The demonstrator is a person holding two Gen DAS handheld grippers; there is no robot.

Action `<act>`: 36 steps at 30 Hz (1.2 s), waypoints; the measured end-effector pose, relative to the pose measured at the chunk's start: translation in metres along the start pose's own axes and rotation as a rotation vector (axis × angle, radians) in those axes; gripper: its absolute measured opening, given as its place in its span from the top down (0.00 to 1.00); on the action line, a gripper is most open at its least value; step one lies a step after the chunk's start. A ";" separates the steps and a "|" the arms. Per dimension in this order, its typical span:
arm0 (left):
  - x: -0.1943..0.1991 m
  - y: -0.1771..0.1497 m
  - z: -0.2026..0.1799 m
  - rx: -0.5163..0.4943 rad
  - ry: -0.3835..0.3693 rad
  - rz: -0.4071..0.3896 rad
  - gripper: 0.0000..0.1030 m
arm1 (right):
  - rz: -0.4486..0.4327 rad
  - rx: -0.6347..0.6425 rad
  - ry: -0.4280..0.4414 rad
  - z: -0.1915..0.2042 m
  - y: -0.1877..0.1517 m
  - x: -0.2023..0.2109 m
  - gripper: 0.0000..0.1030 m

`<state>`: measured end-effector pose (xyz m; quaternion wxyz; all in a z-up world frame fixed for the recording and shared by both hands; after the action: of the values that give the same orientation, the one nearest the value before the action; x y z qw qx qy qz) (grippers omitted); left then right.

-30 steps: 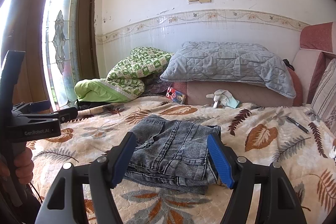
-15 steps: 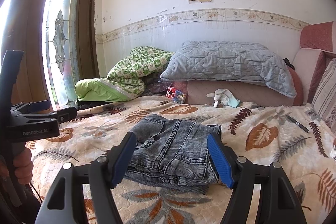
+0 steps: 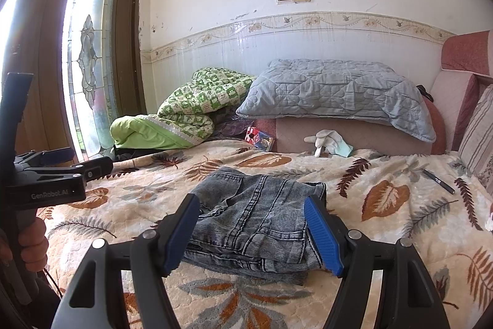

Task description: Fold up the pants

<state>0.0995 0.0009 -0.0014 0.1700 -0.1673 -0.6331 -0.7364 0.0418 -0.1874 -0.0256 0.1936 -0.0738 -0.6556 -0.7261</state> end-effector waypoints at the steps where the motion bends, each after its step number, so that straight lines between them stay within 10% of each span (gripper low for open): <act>1: 0.000 0.000 0.000 -0.001 0.001 0.001 0.05 | 0.000 0.000 0.000 0.000 0.000 0.000 0.29; 36: 0.007 0.002 0.001 0.010 -0.004 -0.016 0.05 | 0.006 0.005 -0.001 0.000 -0.002 -0.001 0.29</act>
<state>0.0938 0.0018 0.0038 0.1636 -0.1628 -0.6385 -0.7343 0.0418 -0.1869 -0.0277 0.1957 -0.0754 -0.6572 -0.7240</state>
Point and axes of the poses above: each gripper's, at about its wrist camera, not at the fingertips, and x roughly against the way its jaws point, z to its left, y to its top, the point moved 10 cm from there along -x, roughly the way its jaws point, and after that the axes turned 3 degrees about y, right-handed, at the moved point
